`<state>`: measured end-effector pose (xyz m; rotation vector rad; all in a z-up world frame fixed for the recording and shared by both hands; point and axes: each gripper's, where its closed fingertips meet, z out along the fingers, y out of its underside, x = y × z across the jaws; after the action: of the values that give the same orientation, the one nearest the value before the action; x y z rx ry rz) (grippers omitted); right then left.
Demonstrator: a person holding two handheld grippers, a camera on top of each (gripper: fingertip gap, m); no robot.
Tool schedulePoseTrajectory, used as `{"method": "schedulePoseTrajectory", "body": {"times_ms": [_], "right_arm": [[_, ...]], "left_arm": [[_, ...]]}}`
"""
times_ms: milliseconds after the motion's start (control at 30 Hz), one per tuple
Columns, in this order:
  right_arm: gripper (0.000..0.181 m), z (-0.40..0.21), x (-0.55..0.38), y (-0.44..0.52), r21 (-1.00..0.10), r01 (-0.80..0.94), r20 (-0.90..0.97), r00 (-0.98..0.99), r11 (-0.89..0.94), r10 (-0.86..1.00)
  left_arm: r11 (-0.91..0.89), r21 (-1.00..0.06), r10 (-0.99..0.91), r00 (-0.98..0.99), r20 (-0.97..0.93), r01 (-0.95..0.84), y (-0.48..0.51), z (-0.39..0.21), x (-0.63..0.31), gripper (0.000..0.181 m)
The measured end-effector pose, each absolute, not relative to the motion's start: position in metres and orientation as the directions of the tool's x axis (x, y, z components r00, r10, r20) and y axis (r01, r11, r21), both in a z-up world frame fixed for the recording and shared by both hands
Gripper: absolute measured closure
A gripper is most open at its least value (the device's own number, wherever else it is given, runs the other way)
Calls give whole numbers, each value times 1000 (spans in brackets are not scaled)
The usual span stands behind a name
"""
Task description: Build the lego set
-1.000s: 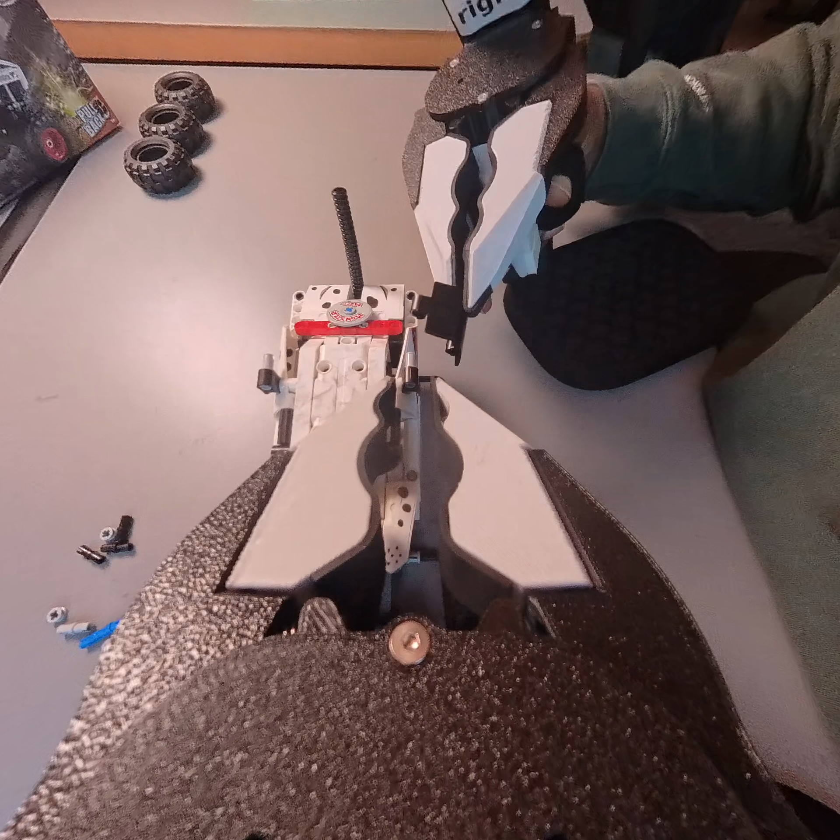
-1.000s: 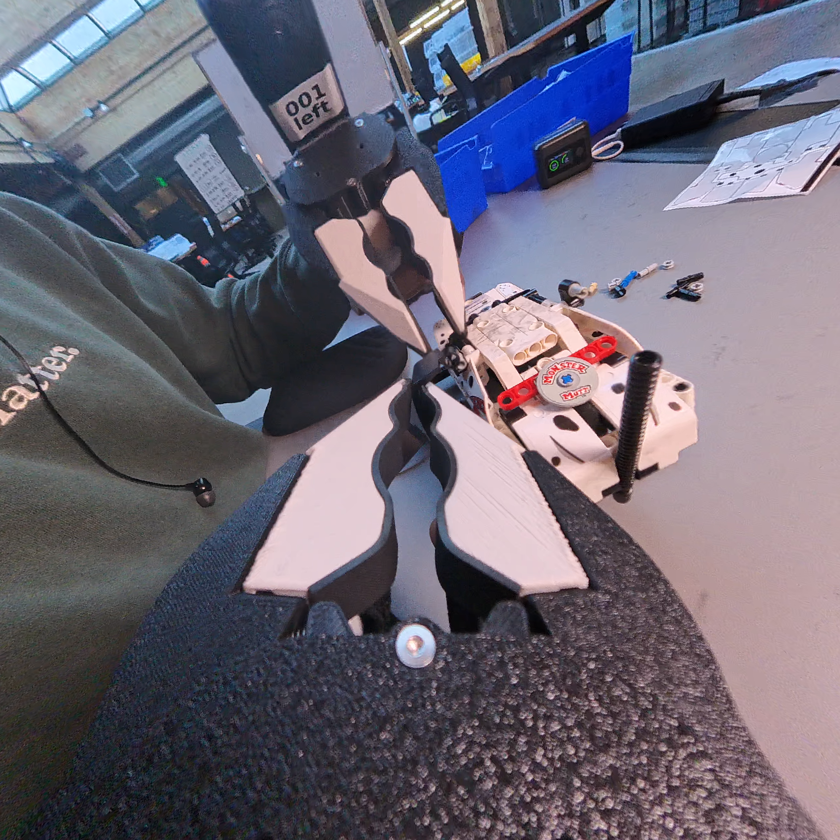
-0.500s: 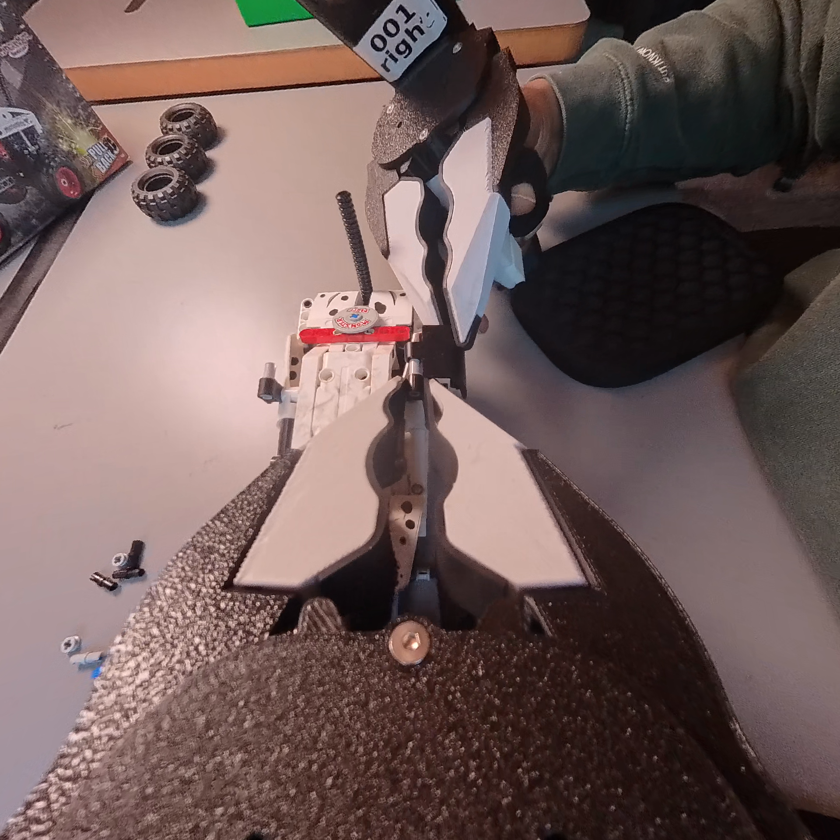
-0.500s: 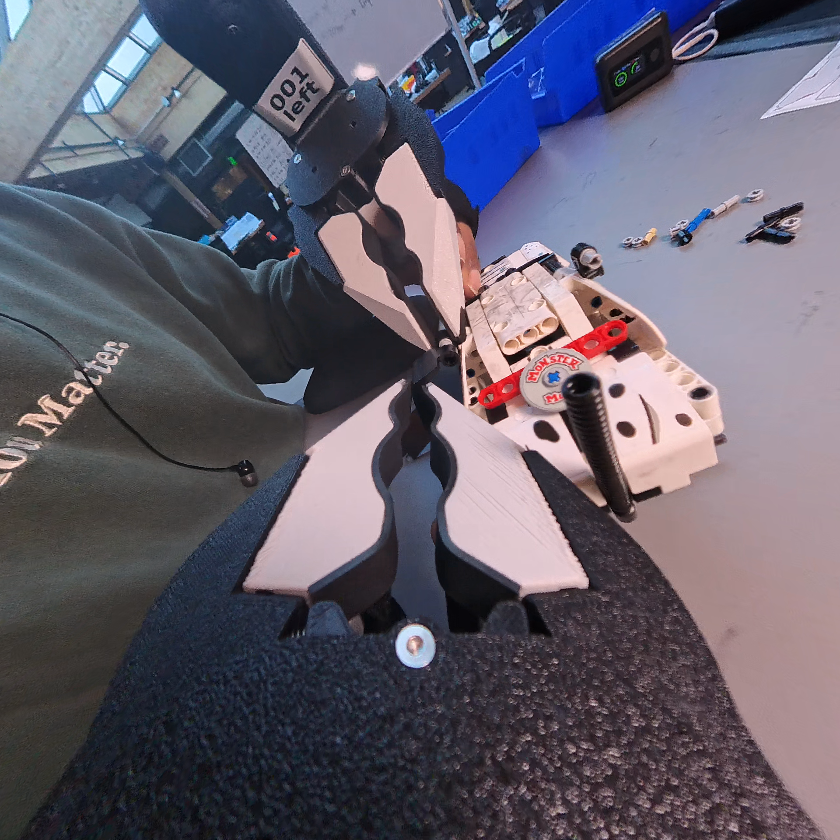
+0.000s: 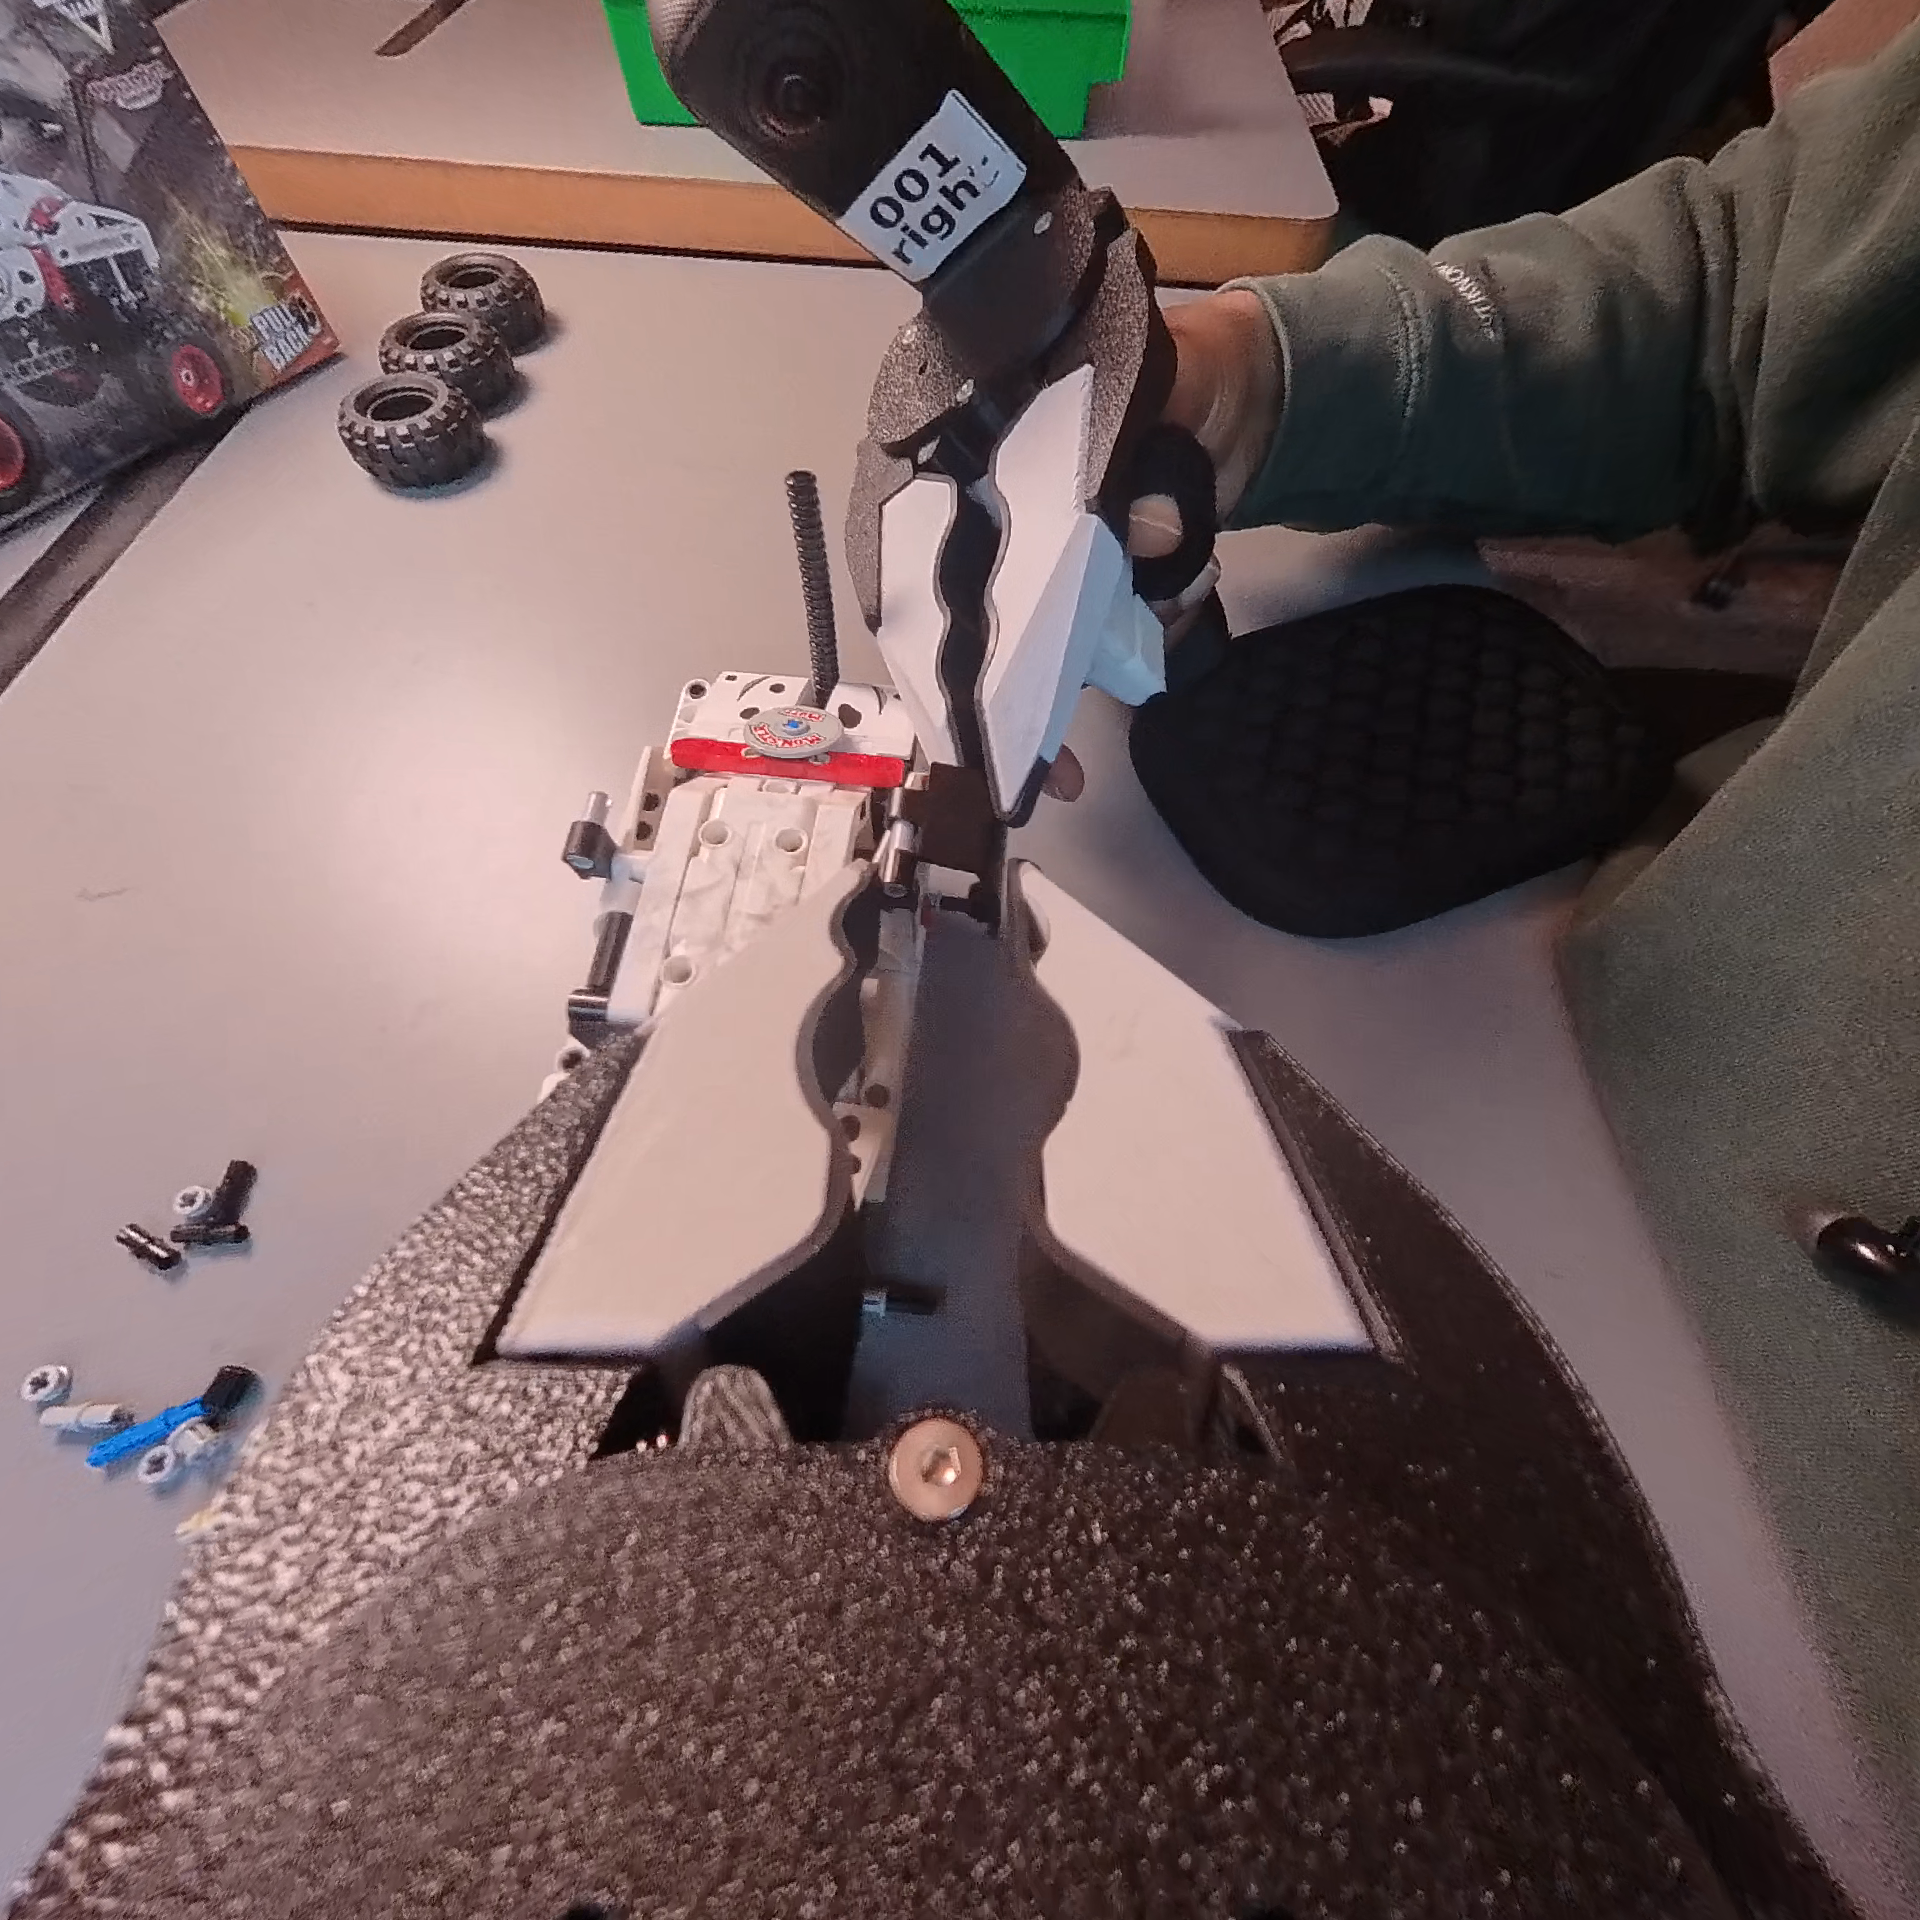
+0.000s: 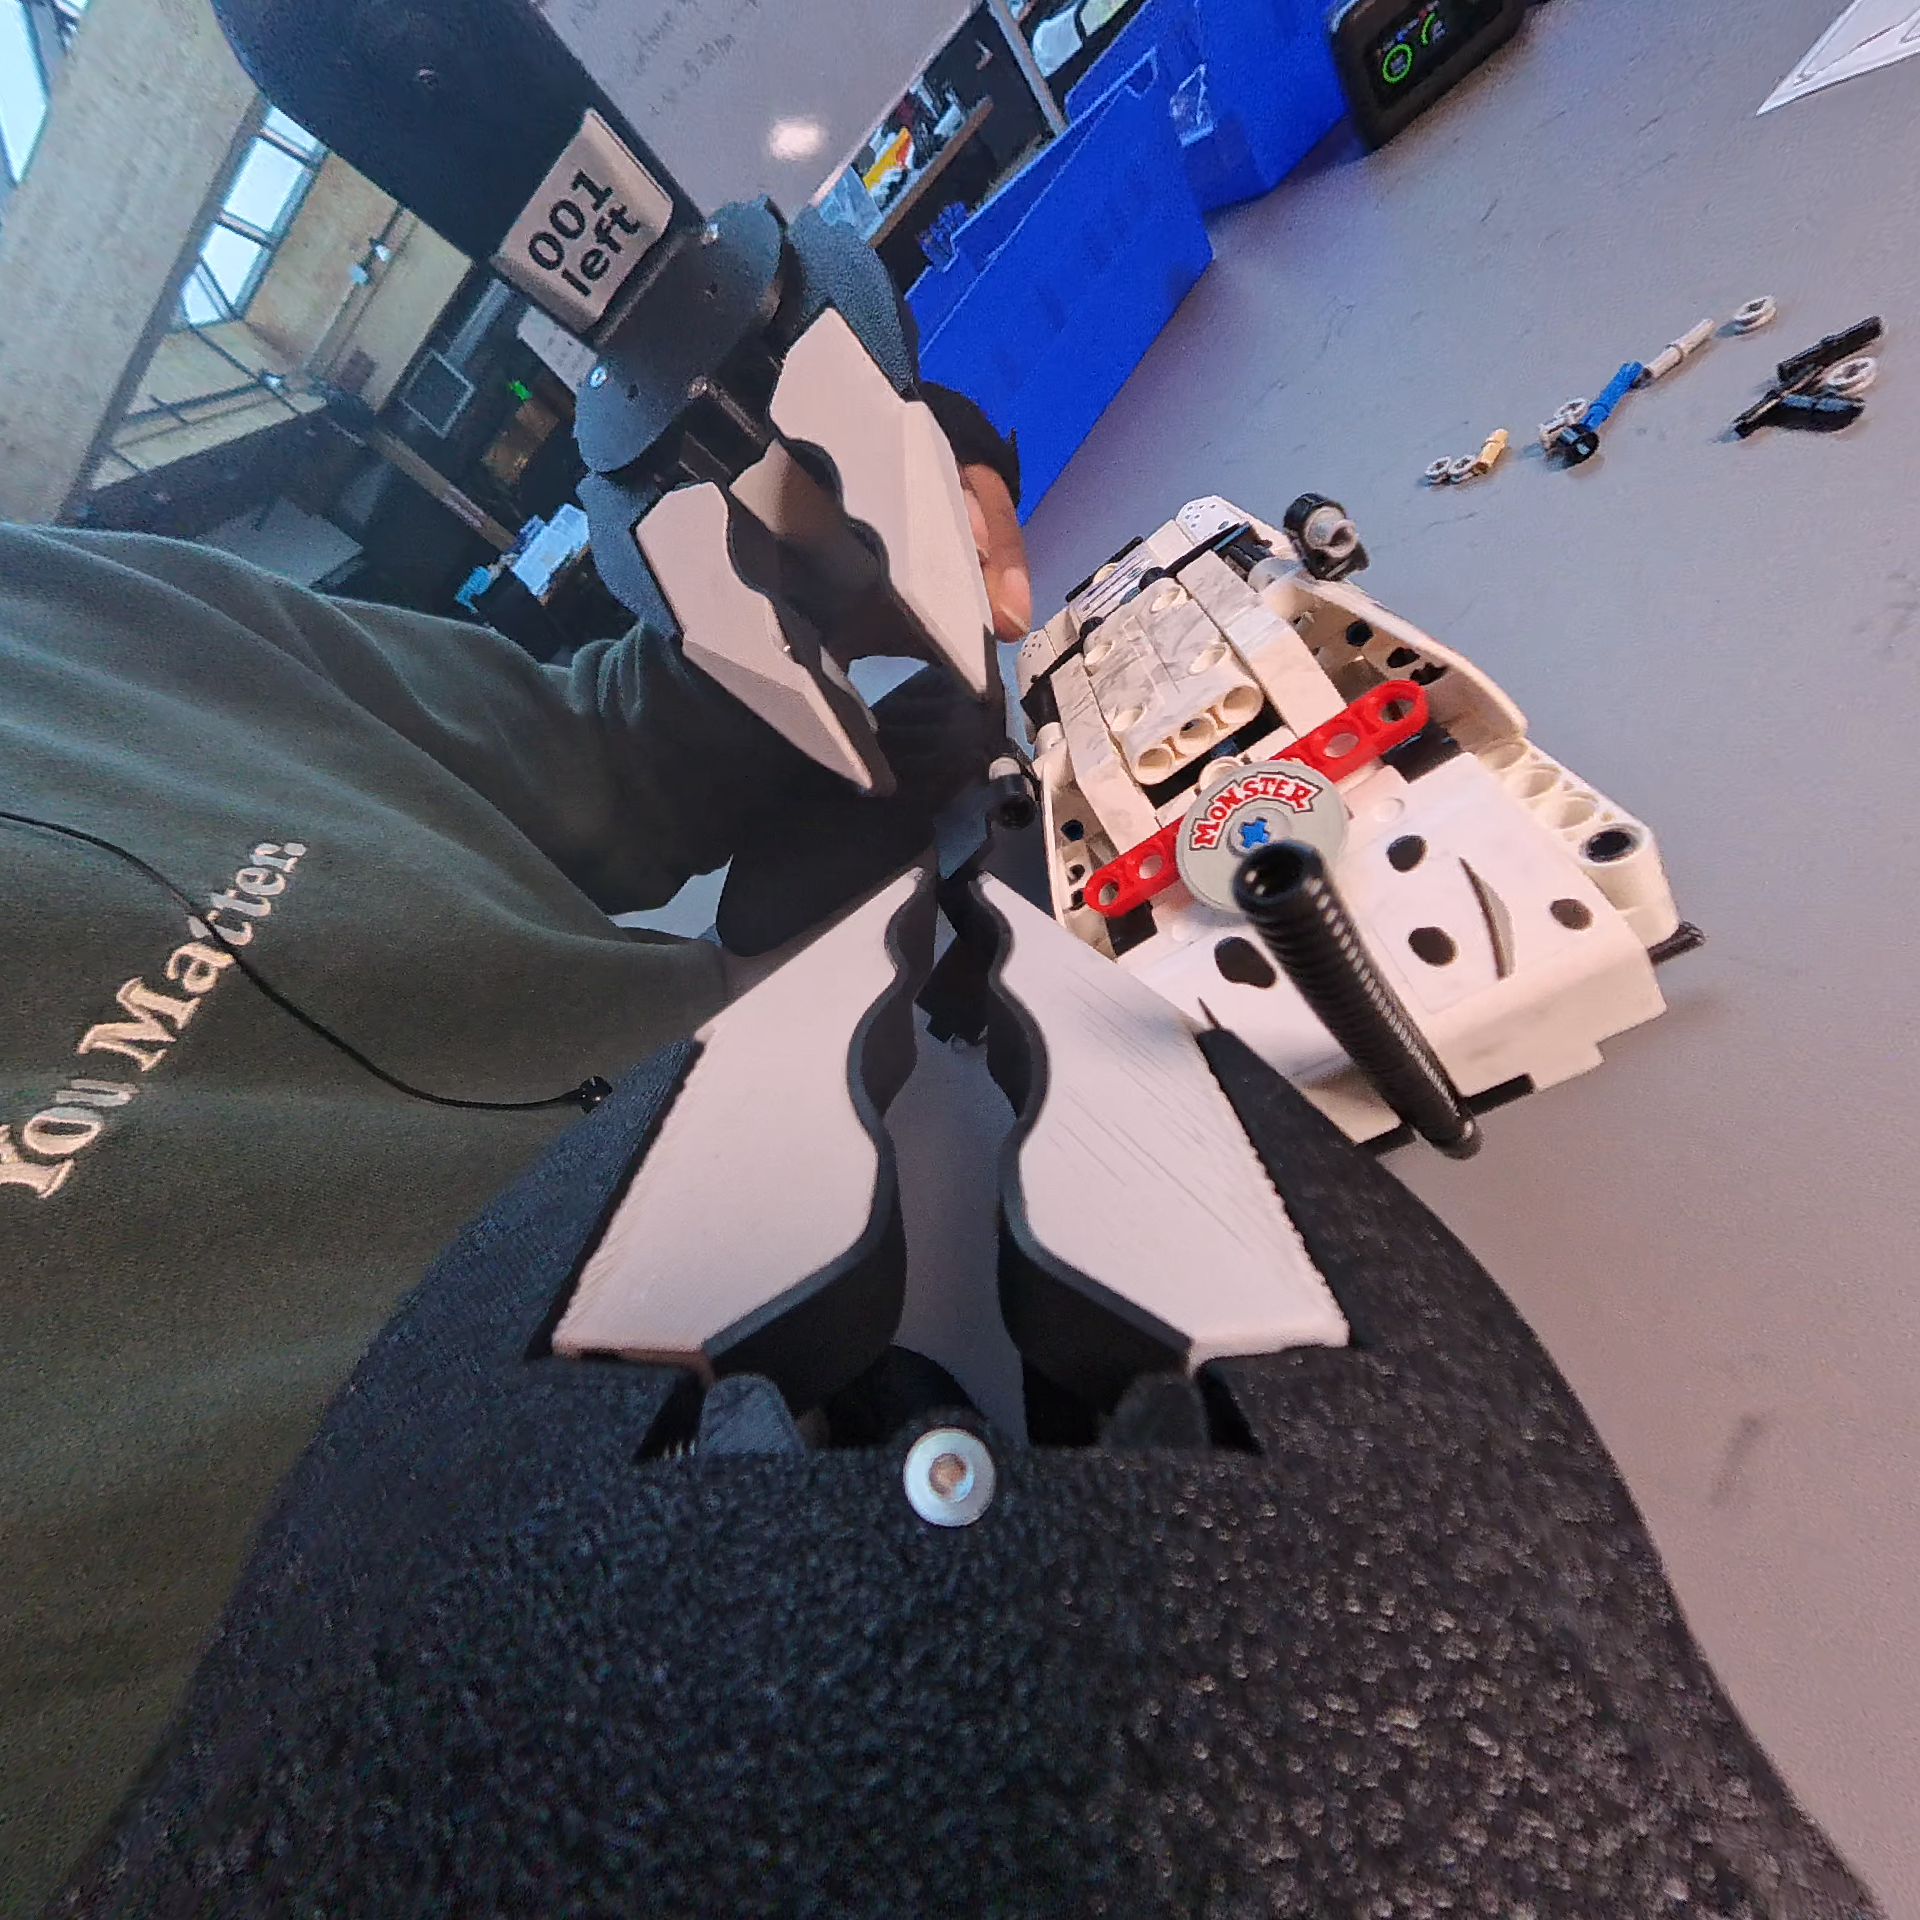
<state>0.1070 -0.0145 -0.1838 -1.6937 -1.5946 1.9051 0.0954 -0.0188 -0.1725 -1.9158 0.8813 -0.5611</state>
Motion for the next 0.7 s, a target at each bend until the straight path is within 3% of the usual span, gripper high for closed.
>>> {"method": "schedulePoseTrajectory", "body": {"times_ms": [200,433,700], "right_arm": [[176,-185,103,-12,-721,500,-669,-323,-479,670],[177,-182,97,-3,-698,473,-689,-238,-538,685],[174,-184,96,1,-792,456,-518,-146,-407,843]], "left_arm": [[-234,-841,-730,659,-179,-487,-9,-187,100,143],[-217,-835,-703,675,-226,-505,2,-185,96,169],[-222,-842,-691,689,-220,-492,4,-184,94,169]]}}
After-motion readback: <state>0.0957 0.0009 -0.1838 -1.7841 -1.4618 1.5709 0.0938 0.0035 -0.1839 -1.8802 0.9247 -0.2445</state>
